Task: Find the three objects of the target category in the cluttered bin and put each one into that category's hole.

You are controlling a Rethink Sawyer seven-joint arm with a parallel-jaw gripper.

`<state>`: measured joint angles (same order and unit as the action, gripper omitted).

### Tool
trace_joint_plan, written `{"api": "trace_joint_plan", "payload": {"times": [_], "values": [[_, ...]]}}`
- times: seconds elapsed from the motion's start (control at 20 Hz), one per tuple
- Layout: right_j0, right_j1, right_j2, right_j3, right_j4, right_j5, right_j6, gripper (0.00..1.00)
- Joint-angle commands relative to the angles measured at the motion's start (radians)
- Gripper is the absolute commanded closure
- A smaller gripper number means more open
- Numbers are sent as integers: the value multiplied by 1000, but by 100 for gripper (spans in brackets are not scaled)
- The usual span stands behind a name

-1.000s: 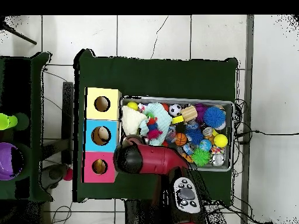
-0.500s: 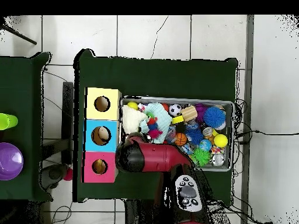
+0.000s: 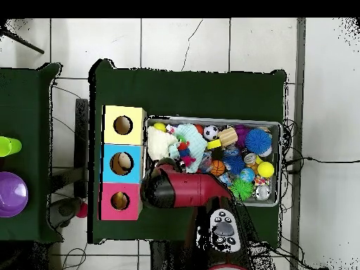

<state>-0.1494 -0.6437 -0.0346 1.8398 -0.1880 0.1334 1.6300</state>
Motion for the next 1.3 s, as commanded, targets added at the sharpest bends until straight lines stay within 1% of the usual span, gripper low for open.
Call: {"api": "trace_joint_plan", "payload": {"times": [0.05,0.4,0.5,0.65,0.7,0.9,1.0,1.1,1.3], "values": [[-1,100,-20,-73,-67,-149,118,0],[-26,183,-19,-86,-65,-215,112,0],[-33,189,-12,-80,-50,-205,118,0],[-68,188,24,-69,-37,-179,120,0],[-83,185,36,-59,-26,-177,131,100],[-102,182,50,-58,-14,-128,124,100],[-103,172,44,-73,-29,-108,96,100],[-123,146,51,-66,-34,-76,80,100],[-172,117,60,-62,-83,-42,15,100]]}}
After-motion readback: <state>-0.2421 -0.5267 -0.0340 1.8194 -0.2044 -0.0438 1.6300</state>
